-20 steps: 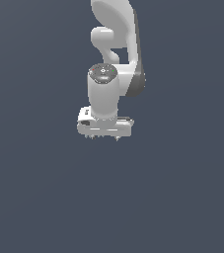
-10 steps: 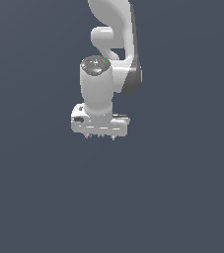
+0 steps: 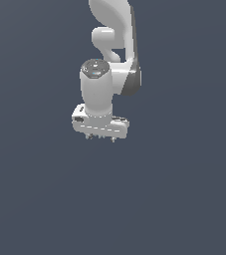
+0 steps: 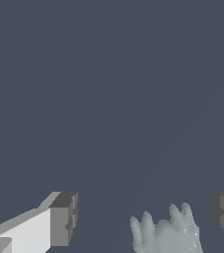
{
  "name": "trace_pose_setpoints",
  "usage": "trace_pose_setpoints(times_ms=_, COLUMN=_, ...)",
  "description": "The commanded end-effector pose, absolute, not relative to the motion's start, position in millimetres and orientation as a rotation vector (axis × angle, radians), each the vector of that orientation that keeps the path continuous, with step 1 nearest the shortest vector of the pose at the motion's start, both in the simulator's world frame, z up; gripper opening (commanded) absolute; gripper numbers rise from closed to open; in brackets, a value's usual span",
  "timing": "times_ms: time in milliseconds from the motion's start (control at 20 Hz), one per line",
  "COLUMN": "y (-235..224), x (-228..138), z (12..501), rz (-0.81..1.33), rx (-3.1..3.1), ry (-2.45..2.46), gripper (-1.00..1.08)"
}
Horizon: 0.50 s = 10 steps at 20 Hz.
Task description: Pick up the object and move it to a goal position.
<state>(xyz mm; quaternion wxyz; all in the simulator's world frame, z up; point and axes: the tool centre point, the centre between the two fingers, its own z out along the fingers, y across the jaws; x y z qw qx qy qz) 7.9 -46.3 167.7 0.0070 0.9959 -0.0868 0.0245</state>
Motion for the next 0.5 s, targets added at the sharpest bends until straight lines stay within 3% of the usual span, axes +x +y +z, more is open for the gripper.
trace_pose_setpoints(times_ms=0, y=-48, x=4, z=163, rz=0.073, rx=3.111, ry=-0.342, gripper=1.0)
trace_pose_setpoints(times_ms=450, y=-56, x=-22, z=139, rz=0.053, rx=3.06, ry=-0.731, gripper=1.0)
